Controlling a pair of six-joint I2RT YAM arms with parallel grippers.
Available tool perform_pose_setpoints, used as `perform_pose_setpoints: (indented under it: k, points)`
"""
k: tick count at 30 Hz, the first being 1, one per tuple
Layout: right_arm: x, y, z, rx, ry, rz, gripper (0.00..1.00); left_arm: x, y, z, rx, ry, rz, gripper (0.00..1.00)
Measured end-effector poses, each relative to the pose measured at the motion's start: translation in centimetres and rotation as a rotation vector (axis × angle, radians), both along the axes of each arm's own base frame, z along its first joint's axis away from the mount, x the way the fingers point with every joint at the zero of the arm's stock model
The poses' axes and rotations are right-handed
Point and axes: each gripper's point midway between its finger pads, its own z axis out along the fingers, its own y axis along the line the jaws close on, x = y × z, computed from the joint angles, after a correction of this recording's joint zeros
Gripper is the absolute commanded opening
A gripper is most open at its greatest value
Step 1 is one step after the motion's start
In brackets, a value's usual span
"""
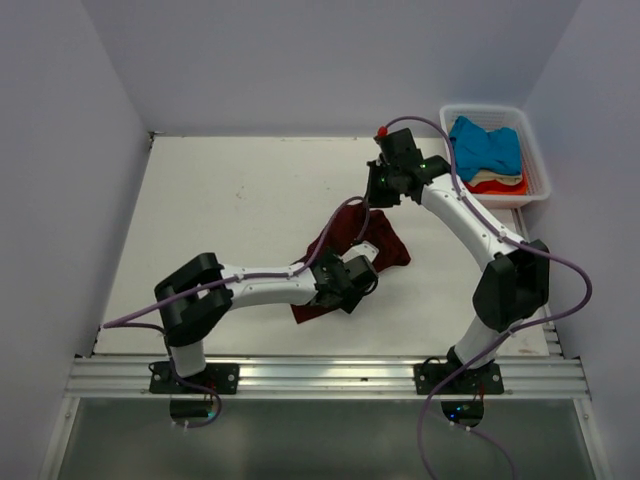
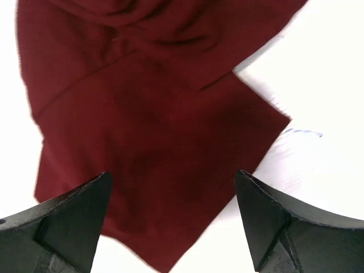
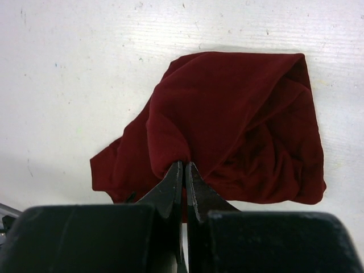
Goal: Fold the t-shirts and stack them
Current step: Move the tshirt to the center of the board, then flatten out the tshirt
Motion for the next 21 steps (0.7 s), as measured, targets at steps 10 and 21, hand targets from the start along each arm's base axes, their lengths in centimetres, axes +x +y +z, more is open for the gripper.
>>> perform_pose_setpoints:
  k: [10, 21]
  points:
    - [-0.1, -0.1, 0.2, 0.000, -0.005, 0.003, 0.00, -0.8, -4.6, -0.2, -0.141, -0.033, 0.029, 0.90]
    - [-0.4, -0.2, -0.1, -0.006, 0.001, 0.007, 0.00, -0.6, -7.1, -2.4, -0.225, -0.004, 0.080, 0.88]
